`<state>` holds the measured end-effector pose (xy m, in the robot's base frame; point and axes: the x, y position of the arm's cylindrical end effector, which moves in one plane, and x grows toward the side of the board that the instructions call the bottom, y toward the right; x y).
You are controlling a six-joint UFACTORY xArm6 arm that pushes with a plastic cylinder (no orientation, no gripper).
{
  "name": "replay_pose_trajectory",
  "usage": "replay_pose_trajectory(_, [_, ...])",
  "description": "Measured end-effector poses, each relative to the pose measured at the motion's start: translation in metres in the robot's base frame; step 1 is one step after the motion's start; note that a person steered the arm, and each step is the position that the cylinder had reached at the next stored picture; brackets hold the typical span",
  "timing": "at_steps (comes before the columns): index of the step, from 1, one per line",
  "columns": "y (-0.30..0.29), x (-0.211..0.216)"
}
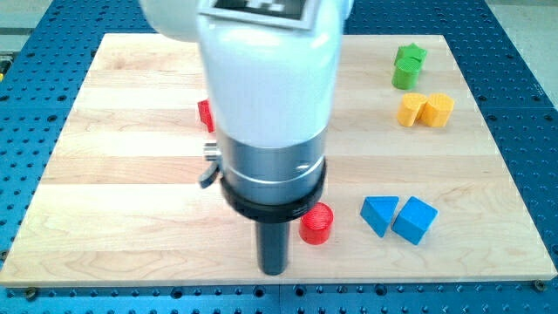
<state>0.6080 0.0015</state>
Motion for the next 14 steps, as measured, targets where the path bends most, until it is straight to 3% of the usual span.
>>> replay_pose_trajectory(3, [0.036, -0.019])
replay_pose_trajectory(4, [-0.053, -0.029])
replay_pose_trajectory(5, [-0.188, -0.076])
replay_pose_trajectory(6, [-0.233, -0.150])
replay_pose_trajectory(7, [-0.217, -0.221])
replay_pose_trajectory(8, [-0.150, -0.225])
replay_pose_trajectory(9, [-0.097, -0.198])
replay_pose_trajectory(10, [-0.104, -0.217])
replay_pose_trajectory(11, [-0.107, -0.263])
replay_pose_trajectory(12, [-0.051, -0.220])
replay_pose_trajectory(13, [-0.027, -0.118])
replay_pose_trajectory(14, [-0.025, -0.113])
